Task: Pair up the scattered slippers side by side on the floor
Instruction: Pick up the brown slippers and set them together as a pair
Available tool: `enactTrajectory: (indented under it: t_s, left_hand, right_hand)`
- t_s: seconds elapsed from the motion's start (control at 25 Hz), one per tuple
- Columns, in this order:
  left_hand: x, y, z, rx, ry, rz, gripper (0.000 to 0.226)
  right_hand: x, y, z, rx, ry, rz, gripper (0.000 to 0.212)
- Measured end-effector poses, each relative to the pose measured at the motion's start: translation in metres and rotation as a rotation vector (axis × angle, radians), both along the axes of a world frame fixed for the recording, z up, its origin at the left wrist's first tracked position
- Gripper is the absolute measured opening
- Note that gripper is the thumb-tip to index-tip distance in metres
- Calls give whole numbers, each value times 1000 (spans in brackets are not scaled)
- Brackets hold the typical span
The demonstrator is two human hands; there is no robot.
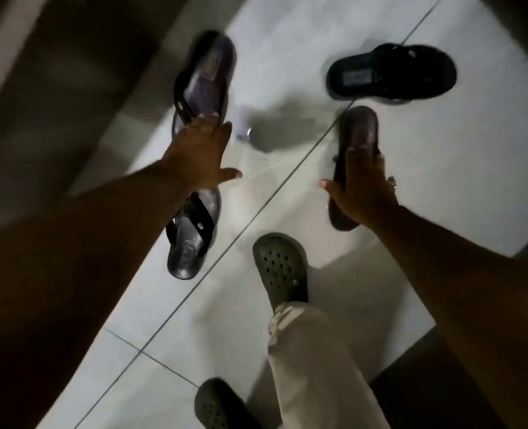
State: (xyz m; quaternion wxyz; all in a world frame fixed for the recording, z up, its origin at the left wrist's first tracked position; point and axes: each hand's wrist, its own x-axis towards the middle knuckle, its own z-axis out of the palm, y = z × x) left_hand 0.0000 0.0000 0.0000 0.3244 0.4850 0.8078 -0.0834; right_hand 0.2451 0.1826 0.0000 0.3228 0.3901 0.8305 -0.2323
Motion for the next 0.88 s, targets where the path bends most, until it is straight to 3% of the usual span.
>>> enactTrajectory:
  t_s: [0.16, 0.28, 0.4, 0.56, 0.72, 0.8, 0.88]
  left_hand:
    - [-41, 26, -70, -83, 143, -79, 98]
    - [-65, 23, -101, -85, 149, -93, 99]
    - [-62, 29, -103, -42, 66, -11, 103]
    - [-28, 51, -99, -73, -76, 265, 90]
    - [-7, 68, -108, 3, -148, 351, 90]
    - [-23, 66, -99, 28, -52, 275, 100]
    - [-41, 57, -93, -37, 81, 26, 120]
  right_hand:
    - [-1, -1, -72, 48, -173, -187, 84]
    - [-5, -16, -96, 141, -159, -71, 77]
    - [-13, -28, -103, 152, -91, -12, 73]
    - [-47, -27, -110, 126, -64, 127, 78]
    - [-86, -15, -99, 180, 17, 149, 80]
    - [-95, 4, -92, 279, 84, 145, 84]
    - [-94, 24, -96, 243, 77, 139, 86]
